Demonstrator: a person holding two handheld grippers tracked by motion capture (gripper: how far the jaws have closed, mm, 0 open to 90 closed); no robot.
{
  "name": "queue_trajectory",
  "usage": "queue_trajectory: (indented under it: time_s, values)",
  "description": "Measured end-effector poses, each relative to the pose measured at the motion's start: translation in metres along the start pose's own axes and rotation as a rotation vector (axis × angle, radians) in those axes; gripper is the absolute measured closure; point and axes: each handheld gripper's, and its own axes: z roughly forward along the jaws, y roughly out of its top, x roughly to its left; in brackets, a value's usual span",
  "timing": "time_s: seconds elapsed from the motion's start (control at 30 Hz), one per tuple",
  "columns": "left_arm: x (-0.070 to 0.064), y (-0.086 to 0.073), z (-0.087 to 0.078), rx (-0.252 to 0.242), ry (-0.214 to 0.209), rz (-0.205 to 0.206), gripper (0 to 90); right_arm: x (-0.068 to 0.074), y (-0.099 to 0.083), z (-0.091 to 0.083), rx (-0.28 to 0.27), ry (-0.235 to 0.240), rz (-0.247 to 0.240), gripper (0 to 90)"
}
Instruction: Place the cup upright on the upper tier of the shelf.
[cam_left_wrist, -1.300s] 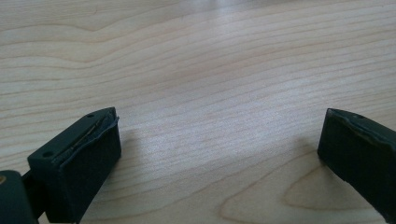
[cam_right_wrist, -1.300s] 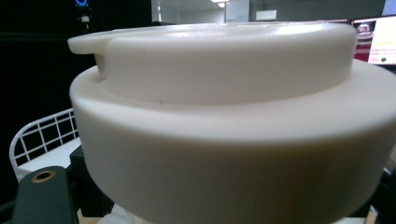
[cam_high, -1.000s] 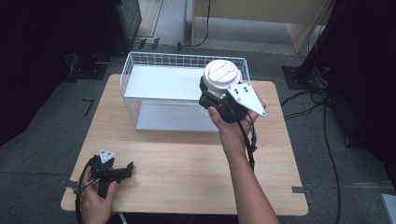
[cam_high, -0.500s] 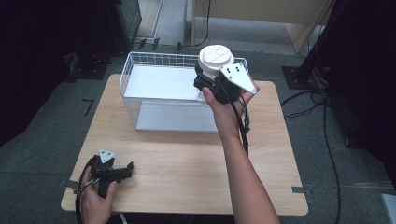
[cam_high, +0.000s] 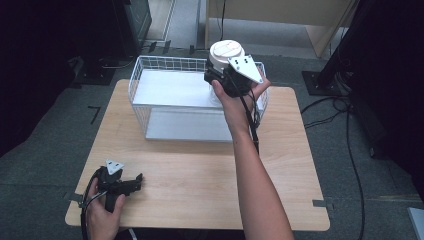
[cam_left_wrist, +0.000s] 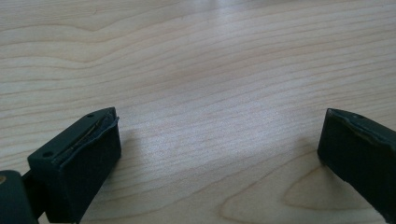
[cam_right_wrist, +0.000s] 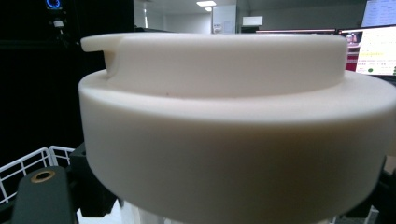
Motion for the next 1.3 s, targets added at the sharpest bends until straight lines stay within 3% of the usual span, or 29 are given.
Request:
queue_trajectory:
  time_s: [0.2,0.6,0.8,0.87,0.93,1.0,1.3]
  values:
    - [0.0,0.0,0.0,0.0,0.0,-0.001,0.0,0.0,0.001,0.014,0.016,-0.02,0.004,15.1]
    - [0.0,0.0,0.0,0.0,0.0,-0.001,0.0,-0.002,-0.003,0.018,0.034,-0.026,-0.01,15.0]
    - [0.0,0.0,0.0,0.0,0.0,-0.001,0.0,-0.001,-0.003,0.016,0.043,-0.003,-0.011,13.2]
    - [0.0,0.0,0.0,0.0,0.0,-0.001,0.0,-0.001,-0.004,0.015,0.058,0.005,-0.001,4.6]
    - [0.0,0.0,0.0,0.0,0.0,-0.001,0.0,-0.002,-0.005,0.014,0.072,0.029,0.007,2.3]
    - [0.0,0.0,0.0,-0.001,0.001,0.0,0.0,-0.004,-0.006,0.012,0.087,0.068,0.047,0.0]
    - [0.0,0.0,0.0,-0.002,0.001,0.0,0.0,-0.015,-0.023,-0.006,0.1,0.051,0.049,0.0]
